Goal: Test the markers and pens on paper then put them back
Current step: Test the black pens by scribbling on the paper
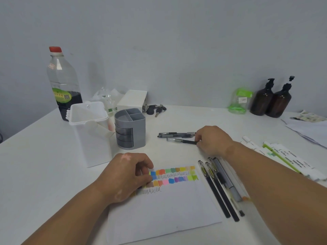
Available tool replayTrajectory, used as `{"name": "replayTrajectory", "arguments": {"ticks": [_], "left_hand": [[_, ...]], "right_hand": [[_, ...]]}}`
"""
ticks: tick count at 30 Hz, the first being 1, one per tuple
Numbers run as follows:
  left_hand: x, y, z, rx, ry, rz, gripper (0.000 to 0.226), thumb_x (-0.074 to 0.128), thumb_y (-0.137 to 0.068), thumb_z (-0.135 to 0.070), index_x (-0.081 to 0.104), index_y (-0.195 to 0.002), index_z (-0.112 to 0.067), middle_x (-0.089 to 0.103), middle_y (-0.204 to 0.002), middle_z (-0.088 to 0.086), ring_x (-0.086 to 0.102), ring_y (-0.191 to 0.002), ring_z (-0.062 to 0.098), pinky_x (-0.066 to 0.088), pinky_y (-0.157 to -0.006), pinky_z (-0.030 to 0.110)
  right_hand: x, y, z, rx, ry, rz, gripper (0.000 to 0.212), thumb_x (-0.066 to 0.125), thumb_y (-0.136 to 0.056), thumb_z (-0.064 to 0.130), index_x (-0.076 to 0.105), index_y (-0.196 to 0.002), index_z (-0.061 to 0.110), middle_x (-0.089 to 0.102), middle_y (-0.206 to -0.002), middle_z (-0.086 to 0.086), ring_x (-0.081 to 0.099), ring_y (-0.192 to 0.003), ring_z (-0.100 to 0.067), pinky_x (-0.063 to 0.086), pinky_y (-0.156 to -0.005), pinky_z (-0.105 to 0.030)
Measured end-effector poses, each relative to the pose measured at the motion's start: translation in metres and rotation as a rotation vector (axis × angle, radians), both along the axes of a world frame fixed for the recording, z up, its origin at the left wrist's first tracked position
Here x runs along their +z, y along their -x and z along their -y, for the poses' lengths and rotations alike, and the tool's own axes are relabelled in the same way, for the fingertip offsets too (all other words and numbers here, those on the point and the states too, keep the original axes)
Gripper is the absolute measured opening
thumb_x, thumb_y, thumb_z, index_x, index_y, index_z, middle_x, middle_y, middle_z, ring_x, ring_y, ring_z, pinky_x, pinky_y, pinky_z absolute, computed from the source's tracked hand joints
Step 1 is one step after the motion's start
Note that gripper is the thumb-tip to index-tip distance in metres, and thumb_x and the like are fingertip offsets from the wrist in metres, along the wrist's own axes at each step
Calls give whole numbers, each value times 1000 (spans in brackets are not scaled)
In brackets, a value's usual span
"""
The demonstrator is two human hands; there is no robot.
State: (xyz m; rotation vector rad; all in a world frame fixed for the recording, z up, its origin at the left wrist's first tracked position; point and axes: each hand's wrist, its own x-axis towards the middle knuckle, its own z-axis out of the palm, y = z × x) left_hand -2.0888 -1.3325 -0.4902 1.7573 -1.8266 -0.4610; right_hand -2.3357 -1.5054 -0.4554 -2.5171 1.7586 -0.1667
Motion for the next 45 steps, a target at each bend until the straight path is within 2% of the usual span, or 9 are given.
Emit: {"name": "replayTrajectory", "arguments": {"ticks": [3, 8, 13, 22, 26, 33, 37, 40, 45], "left_hand": [[2, 2, -2, -2, 0, -12, 15, 80, -82, -36, 69, -91, -39, 69, -74, -26, 65, -72, 0, 56, -69, 21], [8, 9, -5, 62, 85, -105, 13, 79, -84, -36, 67, -84, -41, 66, -76, -19, 61, -78, -6, 50, -62, 9], [13, 11, -12, 90, 272, -23, 15, 75, -85, -43, 63, -95, -42, 55, -91, -29, 50, -95, -9, 43, -66, 8], [14, 28, -14, -128, 161, 25, 20, 52, -101, -37, 69, -111, -34, 64, -94, -21, 58, -88, 3, 43, -72, 12], [17, 33, -18, -178, 177, -30, 23, 44, -104, -34, 67, -106, -29, 67, -90, -9, 58, -82, 14, 46, -71, 26], [18, 36, -20, -260, 203, -78, 23, 46, -101, -43, 65, -97, -29, 55, -65, -4, 45, -61, 17, 36, -56, 20], [15, 25, -16, -179, 165, -92, 28, 53, -91, -57, 64, -105, -37, 52, -61, -12, 48, -56, 10, 40, -55, 18], [11, 12, -11, -92, 97, 11, 12, 67, -91, -47, 69, -91, -35, 59, -63, -9, 54, -58, 9, 43, -55, 21], [5, 6, -7, -47, 46, 81, 23, 80, -75, -53, 71, -84, -34, 53, -56, -16, 48, -58, 6, 37, -53, 18]], "right_hand": [[11, 2, -18, 46, 15, 52, 18, 55, -97, 17, 70, -104, 24, 69, -110, 2, 58, -96, -18, 46, -80, -28], [29, 6, -80, 79, -88, 419, 16, 64, -91, 19, 67, -83, 32, 74, -81, 11, 70, -67, -4, 48, -59, -17], [16, -3, -124, 71, -130, 595, 14, 68, -88, 23, 70, -80, 34, 73, -78, 23, 68, -69, 2, 48, -55, -14], [-1, -19, -137, 83, -406, 1148, 13, 71, -88, 8, 76, -81, 17, 75, -72, -4, 63, -59, -15, 57, -59, -30], [-4, -29, -144, 138, -618, 1410, 4, 77, -79, 25, 74, -76, 25, 69, -68, -3, 59, -57, -16, 51, -55, -27], [-11, -38, -151, 160, -544, 1354, 18, 76, -81, 32, 65, -70, 24, 55, -55, -2, 50, -48, -17, 45, -49, -25], [-7, -32, -143, -31, -466, 1629, 21, 64, -81, 17, 57, -63, 23, 36, -49, 1, 35, -45, -17, 34, -41, -25], [-5, -20, -141, -95, -475, 1620, 27, 51, -90, 10, 73, -75, 11, 50, -51, -8, 48, -46, -21, 41, -39, -29], [-11, -27, -153, 48, -640, 1323, 18, 60, -69, 17, 75, -71, 7, 67, -63, -16, 62, -54, -24, 52, -48, -30]]}}
